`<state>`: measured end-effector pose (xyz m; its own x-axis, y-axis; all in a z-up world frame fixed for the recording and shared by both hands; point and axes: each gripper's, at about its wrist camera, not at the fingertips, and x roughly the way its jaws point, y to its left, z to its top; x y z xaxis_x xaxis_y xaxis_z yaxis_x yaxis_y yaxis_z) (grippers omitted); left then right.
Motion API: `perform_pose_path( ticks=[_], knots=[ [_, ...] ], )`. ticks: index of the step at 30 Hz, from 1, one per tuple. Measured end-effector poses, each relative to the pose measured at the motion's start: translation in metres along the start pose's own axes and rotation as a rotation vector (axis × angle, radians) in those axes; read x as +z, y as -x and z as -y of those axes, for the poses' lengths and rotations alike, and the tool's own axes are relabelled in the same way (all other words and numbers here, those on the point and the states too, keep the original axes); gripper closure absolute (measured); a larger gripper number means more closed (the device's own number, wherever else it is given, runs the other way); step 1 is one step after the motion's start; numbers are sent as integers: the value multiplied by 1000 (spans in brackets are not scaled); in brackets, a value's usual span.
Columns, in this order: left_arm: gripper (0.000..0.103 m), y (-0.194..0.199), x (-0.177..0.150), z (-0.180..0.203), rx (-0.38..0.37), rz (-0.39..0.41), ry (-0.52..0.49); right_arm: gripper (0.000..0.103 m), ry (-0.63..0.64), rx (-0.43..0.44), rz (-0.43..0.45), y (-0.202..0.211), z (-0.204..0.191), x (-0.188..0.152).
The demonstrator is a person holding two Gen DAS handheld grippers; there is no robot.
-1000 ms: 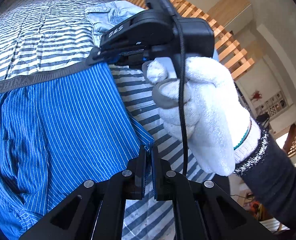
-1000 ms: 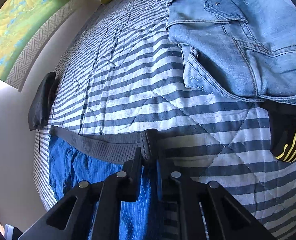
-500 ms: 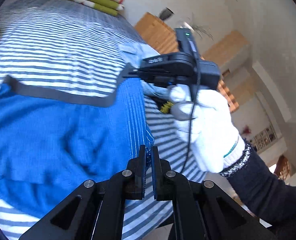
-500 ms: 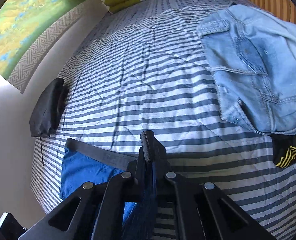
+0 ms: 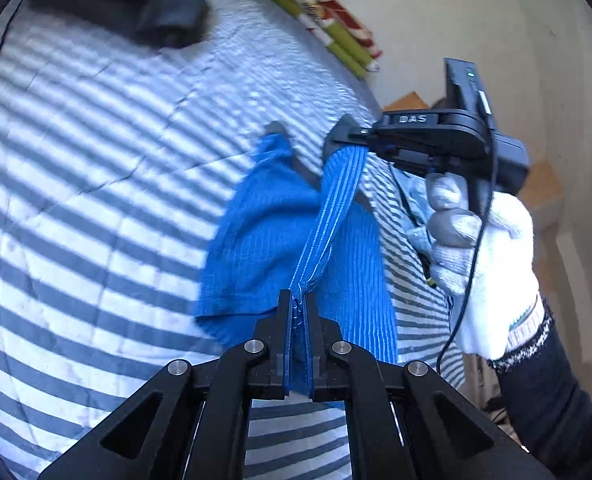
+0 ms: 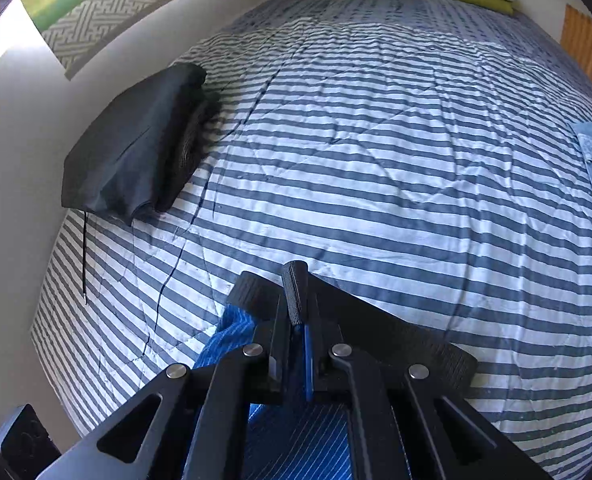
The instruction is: Fold small clothes
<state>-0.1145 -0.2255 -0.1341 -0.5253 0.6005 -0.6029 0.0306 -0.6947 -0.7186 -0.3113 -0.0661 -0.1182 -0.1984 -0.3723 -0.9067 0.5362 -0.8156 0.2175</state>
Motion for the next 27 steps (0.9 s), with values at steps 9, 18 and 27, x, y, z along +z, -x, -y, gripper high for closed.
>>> perform_pose_path(
  ticks=[9,18,27],
  knots=[
    [99,9,-14,-19,59,-3,-14,98,48,-36,-59,-37,-29,-1],
    [55,30,-9,-15,113,68,-19,77,109,23,-68,-23,-38,8],
    [55,-13,-2,-1,190,-6,-76,65,248,-59,-139,-50,-64,38]
  ],
)
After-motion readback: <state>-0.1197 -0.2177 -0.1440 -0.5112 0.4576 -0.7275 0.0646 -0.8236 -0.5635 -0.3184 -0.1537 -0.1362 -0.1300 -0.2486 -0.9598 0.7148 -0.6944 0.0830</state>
